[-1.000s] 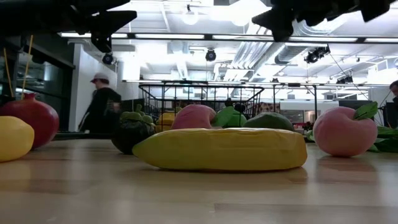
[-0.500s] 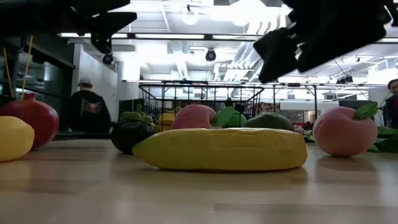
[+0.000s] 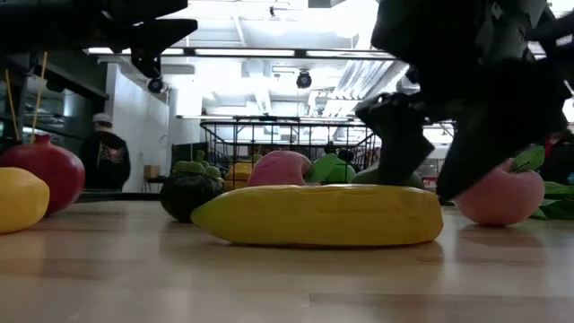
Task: Build produce basket
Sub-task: Put the banana into the black wire basket
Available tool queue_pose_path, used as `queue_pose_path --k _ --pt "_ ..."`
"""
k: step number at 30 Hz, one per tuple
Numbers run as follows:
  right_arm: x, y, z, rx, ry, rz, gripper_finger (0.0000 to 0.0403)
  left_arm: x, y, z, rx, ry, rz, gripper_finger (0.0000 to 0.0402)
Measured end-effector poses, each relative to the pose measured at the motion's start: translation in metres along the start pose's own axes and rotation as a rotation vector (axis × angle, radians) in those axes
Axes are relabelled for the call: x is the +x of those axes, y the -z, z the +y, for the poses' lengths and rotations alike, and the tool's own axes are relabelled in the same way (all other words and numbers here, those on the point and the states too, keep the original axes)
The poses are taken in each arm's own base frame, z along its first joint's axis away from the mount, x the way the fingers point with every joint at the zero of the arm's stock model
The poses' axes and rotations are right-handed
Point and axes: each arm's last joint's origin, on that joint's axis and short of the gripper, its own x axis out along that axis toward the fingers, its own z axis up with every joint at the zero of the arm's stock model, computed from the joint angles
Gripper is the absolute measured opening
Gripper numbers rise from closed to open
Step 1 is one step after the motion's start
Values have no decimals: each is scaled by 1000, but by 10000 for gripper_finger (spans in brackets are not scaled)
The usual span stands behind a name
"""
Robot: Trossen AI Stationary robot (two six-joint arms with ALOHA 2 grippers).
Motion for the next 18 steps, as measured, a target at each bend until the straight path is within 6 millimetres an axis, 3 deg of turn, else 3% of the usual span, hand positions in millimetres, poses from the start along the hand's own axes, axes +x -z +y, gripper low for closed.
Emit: queue_pose_path --k 7,18 --pt "17 11 0 19 -7 64 236 0 0 0 0 0 0 168" --pt "19 11 0 18 1 66 236 0 0 0 0 -3 -1 168"
